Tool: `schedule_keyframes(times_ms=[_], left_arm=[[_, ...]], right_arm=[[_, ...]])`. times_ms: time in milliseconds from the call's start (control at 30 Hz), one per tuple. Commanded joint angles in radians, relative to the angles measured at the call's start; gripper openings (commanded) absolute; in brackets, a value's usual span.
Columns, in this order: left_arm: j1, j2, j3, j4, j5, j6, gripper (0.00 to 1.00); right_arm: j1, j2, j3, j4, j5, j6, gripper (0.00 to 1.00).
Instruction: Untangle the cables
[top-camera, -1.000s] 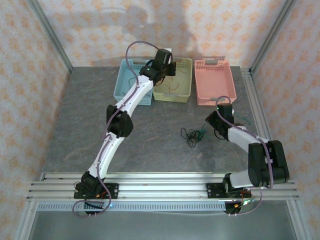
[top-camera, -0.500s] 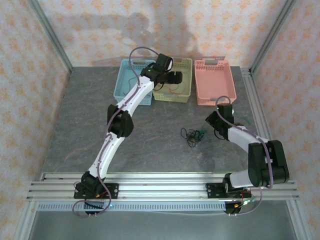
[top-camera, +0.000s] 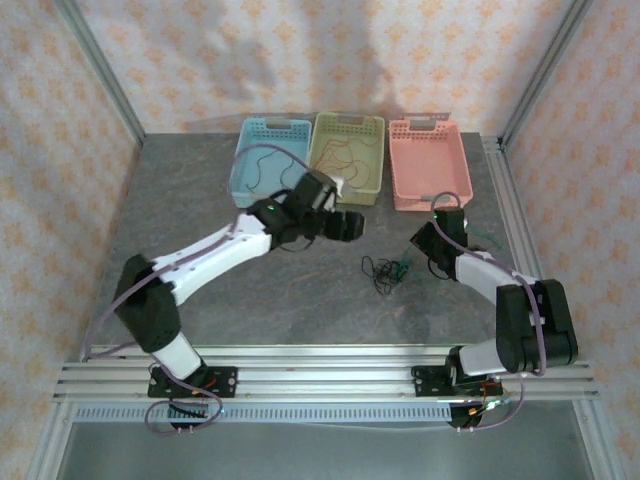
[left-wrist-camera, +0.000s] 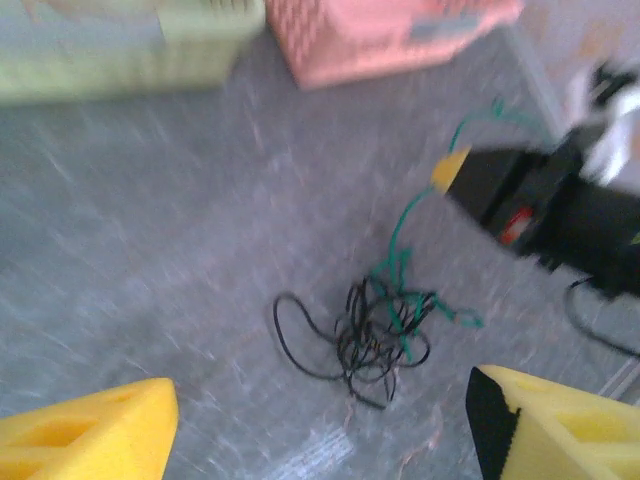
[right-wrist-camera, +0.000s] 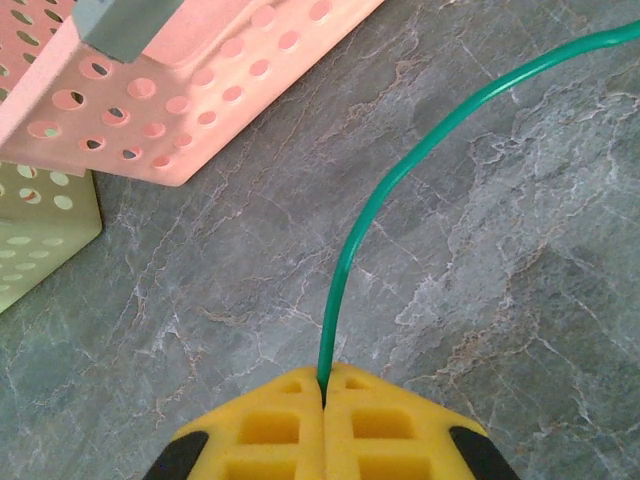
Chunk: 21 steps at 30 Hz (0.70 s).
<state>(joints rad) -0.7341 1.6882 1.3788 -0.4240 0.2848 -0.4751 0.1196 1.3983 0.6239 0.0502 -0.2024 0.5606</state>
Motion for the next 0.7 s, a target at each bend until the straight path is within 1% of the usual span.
schedule_keyframes(times_ms=[0, 100, 133, 167, 333, 500, 567, 667], left_arm=[[-0.032, 0.125, -0.028, 0.063, 0.046, -0.053, 0.74], [-0.06, 0.215, 0.049, 0.049, 0.062, -0.053, 0.73], [-0.063, 0.268, 0.074, 0.054, 0.077, -0.053, 0.73], [-0.066, 0.29, 0.096, 0.052, 0.079, -0.084, 0.73], [-0.086, 0.403, 0.208, 0.022, 0.075, -0.097, 0.68], [-0.098, 0.427, 0.259, -0.004, 0.05, -0.096, 0.66], [-0.099, 0.421, 0.256, -0.007, 0.047, -0.099, 0.65], [-0.098, 0.395, 0.231, -0.006, 0.012, -0.095, 0.65]], right_arm=[[0.008, 0.005, 0.027, 0.008, 0.003, -0.001, 0.0], [0.007, 0.007, 0.027, 0.008, 0.003, 0.0, 0.0], [0.008, 0.011, 0.028, 0.008, 0.002, -0.001, 0.0], [0.008, 0.013, 0.029, 0.009, 0.0, 0.0, 0.0], [0.009, 0.017, 0.031, 0.008, -0.002, -0.002, 0.0], [0.01, 0.023, 0.037, 0.004, -0.006, -0.002, 0.0], [0.009, 0.021, 0.036, 0.004, -0.002, -0.001, 0.0], [0.011, 0.019, 0.035, 0.005, -0.005, -0.001, 0.0]])
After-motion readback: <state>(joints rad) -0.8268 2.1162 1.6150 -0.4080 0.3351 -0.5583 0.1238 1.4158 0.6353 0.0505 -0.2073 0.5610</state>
